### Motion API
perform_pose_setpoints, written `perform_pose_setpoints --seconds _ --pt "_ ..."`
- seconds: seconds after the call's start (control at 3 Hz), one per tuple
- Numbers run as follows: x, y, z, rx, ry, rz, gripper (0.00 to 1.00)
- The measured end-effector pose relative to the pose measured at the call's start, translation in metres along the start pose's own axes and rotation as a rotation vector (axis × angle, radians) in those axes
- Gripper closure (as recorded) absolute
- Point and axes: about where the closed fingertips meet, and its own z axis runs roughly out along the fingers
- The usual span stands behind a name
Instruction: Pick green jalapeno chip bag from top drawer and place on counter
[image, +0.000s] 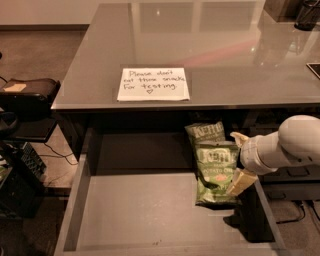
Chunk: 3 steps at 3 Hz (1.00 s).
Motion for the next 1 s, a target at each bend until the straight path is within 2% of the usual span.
perform_pose_setpoints --seconds 1.0 --pt "0.012 0.001 0.044 -0.063 0.014 0.004 0.0"
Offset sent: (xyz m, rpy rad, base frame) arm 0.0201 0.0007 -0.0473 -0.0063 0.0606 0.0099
